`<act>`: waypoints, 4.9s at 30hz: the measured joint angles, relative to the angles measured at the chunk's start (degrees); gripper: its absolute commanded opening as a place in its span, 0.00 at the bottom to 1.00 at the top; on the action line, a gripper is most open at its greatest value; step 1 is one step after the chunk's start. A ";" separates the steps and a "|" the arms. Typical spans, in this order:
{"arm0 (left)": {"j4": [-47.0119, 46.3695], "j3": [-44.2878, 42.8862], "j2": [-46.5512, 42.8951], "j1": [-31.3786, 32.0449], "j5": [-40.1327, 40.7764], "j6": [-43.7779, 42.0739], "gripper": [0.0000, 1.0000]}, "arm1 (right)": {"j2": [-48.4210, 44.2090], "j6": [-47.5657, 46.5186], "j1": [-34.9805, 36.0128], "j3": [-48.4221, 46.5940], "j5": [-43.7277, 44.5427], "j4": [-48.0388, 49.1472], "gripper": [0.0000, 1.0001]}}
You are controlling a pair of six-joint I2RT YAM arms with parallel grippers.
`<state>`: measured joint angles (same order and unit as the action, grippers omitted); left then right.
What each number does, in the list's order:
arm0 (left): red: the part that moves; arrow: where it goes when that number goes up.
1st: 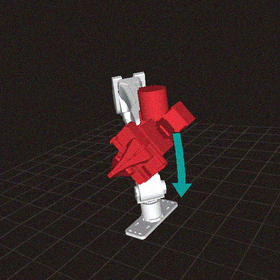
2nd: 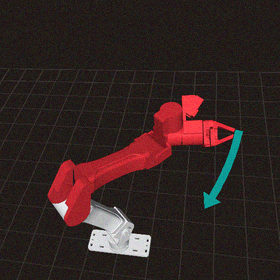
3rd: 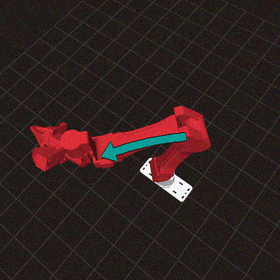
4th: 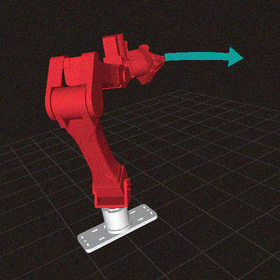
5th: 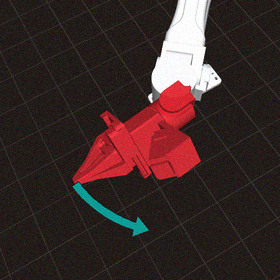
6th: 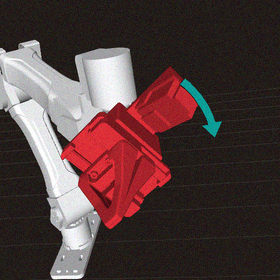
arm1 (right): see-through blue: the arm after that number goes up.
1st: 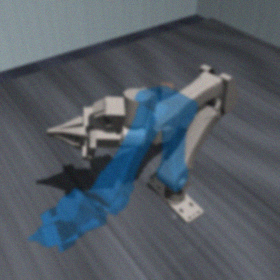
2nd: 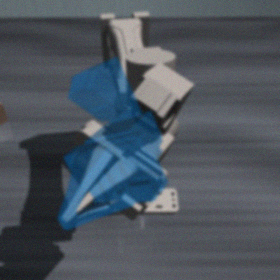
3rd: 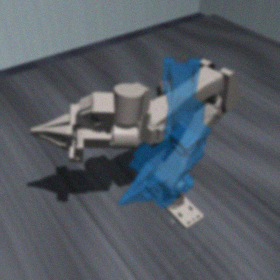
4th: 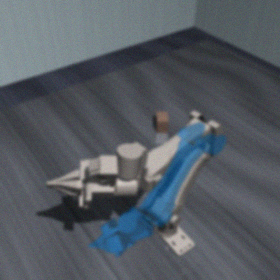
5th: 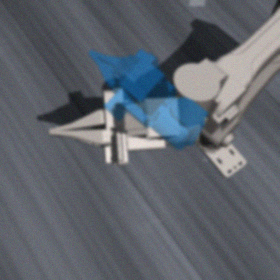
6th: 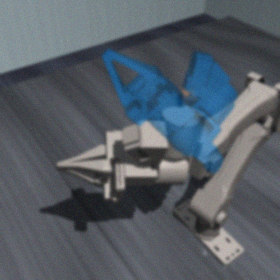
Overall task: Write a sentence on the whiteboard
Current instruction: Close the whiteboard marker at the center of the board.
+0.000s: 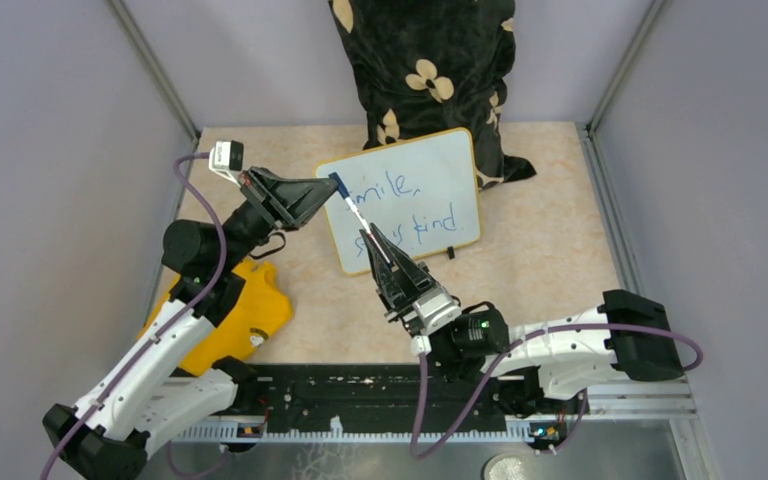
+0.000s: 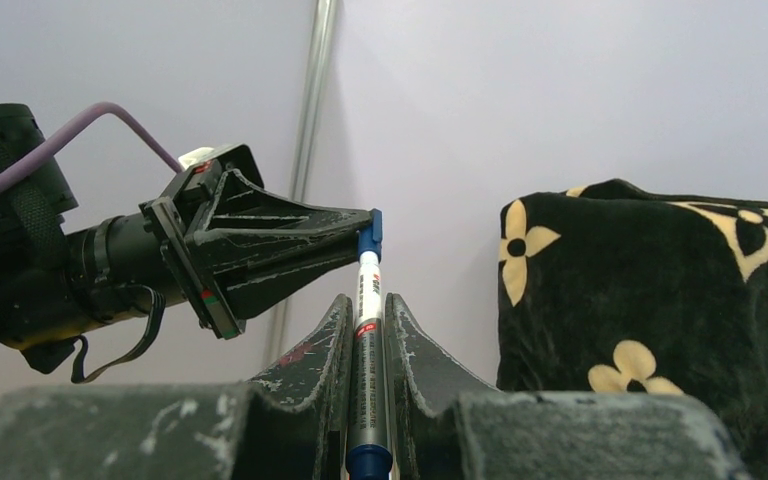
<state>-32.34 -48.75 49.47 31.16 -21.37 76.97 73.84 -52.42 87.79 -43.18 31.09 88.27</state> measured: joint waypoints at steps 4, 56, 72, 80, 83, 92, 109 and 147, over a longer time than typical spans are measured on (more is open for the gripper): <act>-0.48 0.00 0.42 -0.02 -1.11 0.59 0.00 | 0.00 -0.02 -0.09 0.00 0.20 0.00 0.00; -10.78 3.52 4.17 15.93 18.56 -2.78 0.00 | -0.72 -4.48 -0.28 -1.20 2.01 0.46 0.00; -9.86 8.33 0.96 23.06 19.12 -6.86 0.73 | -0.92 -2.89 -1.62 -1.18 1.07 0.26 0.00; -2.23 8.11 -3.39 23.47 20.48 -13.33 0.99 | -1.51 -1.33 -1.99 -1.09 0.98 0.20 0.00; -0.39 6.62 -4.85 23.45 22.91 -17.29 0.99 | -3.21 0.52 -1.99 -0.72 0.48 0.07 0.00; 2.45 -2.93 -2.99 23.45 25.66 -29.18 0.95 | -9.09 8.35 -2.05 0.55 -1.73 -1.66 0.00; 5.38 -7.91 3.85 22.69 24.26 -34.18 0.60 | -9.35 12.66 -2.05 0.57 -2.49 -5.79 0.00; -11.69 -1.25 5.92 20.39 16.15 -21.11 0.72 | -9.38 13.44 -2.08 2.71 -2.12 -6.80 0.00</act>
<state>-44.03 -50.00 55.40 51.55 -5.21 55.86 64.47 -38.98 85.71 -40.47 28.97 81.47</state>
